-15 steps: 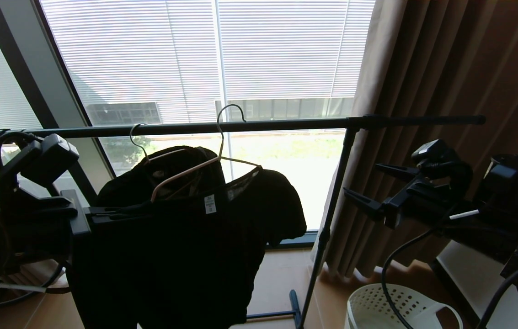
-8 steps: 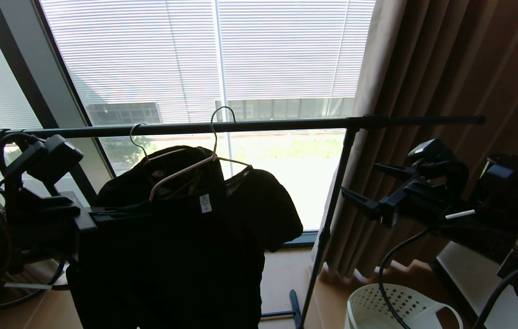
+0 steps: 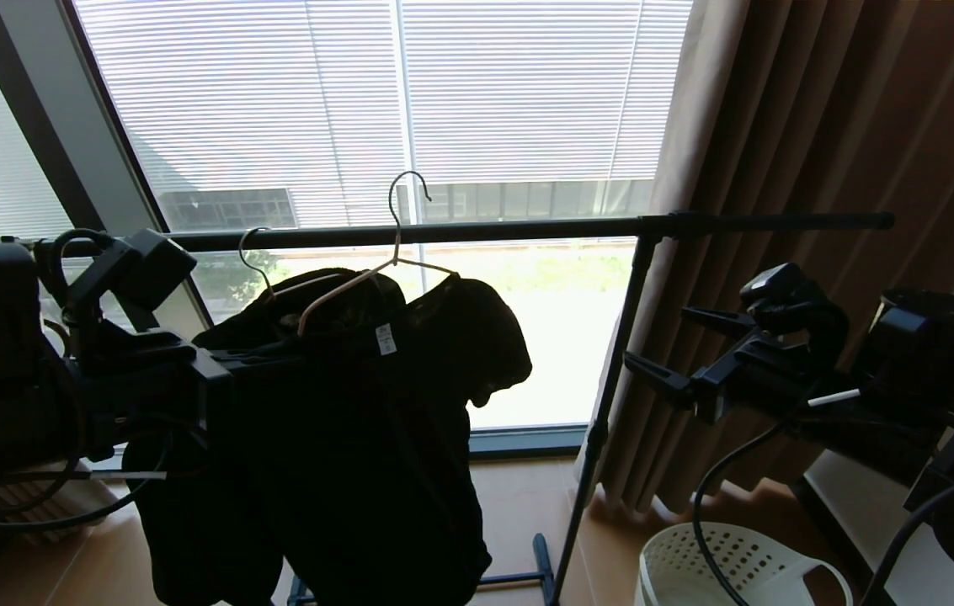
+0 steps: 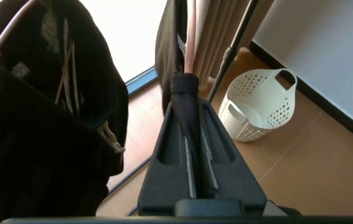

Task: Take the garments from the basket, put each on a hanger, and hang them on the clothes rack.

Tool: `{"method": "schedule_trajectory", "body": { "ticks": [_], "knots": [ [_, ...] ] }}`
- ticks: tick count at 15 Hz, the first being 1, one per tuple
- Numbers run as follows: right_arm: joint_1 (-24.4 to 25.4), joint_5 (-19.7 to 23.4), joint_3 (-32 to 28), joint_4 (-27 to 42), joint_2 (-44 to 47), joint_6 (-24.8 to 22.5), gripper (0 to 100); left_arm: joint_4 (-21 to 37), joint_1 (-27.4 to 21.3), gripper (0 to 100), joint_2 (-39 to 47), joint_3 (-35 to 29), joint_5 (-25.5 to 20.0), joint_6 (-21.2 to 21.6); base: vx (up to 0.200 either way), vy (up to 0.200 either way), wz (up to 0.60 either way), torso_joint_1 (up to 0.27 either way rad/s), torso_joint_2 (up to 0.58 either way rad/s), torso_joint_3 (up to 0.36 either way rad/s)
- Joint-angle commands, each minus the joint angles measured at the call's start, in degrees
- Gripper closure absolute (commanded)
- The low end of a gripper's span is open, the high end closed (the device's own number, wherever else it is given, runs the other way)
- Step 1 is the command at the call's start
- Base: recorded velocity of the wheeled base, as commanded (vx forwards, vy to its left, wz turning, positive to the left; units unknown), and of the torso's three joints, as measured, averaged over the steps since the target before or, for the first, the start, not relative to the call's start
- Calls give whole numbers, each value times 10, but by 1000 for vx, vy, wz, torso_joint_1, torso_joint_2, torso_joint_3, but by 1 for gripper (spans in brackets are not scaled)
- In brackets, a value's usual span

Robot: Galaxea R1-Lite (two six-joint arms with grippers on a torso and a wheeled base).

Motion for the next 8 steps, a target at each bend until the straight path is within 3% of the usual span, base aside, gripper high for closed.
{"method": "schedule_trajectory", "body": {
  "ticks": [1,8],
  "knots": [
    [0,0,1,0,5,0,0,-12,-2,100,37,-2,0,-1,0,0,0,0,0,0],
    [0,0,2,-1,10,-1,0,-23,-3,100,87,-33,0,-1,0,0,0,0,0,0]
  ]
}}
